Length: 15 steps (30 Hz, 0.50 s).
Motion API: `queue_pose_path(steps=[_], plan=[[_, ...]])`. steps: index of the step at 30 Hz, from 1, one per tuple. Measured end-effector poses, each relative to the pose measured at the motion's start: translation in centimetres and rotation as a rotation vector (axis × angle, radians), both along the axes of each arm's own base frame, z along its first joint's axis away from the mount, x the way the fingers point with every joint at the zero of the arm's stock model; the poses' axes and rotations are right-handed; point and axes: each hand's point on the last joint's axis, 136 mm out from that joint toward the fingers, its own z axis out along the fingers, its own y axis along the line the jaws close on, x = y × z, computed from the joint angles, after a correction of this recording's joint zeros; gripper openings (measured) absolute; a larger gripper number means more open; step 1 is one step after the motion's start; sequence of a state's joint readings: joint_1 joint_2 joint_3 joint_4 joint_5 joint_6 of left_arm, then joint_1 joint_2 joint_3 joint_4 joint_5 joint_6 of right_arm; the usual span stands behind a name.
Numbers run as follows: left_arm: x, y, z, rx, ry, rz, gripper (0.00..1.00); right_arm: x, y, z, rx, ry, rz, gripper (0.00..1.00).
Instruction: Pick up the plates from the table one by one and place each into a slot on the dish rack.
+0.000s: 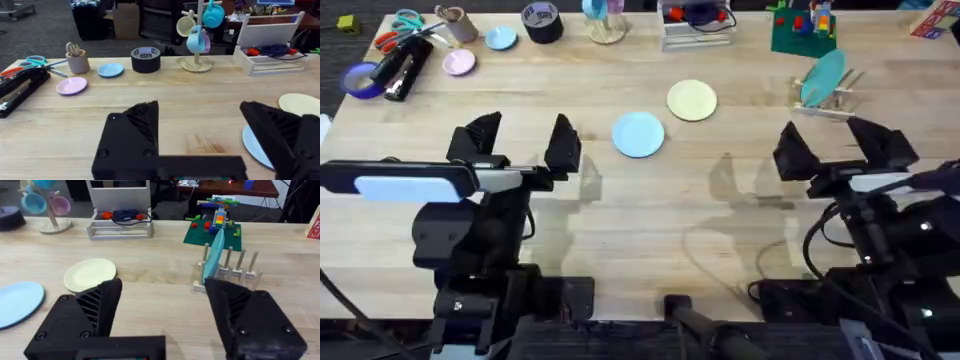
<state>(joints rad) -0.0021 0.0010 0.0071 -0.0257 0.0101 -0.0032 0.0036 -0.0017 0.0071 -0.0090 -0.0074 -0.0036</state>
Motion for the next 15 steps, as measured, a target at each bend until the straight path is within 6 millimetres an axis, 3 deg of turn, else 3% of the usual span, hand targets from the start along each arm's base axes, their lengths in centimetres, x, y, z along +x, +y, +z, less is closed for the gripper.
queue_pose_path(steps=[15], plan=[[-0.01, 0.01, -0.38, 0.000, 0.015, 0.001, 0.995, 0.04, 0.03, 0.48, -0.032, -0.021, 0.004, 0.994]])
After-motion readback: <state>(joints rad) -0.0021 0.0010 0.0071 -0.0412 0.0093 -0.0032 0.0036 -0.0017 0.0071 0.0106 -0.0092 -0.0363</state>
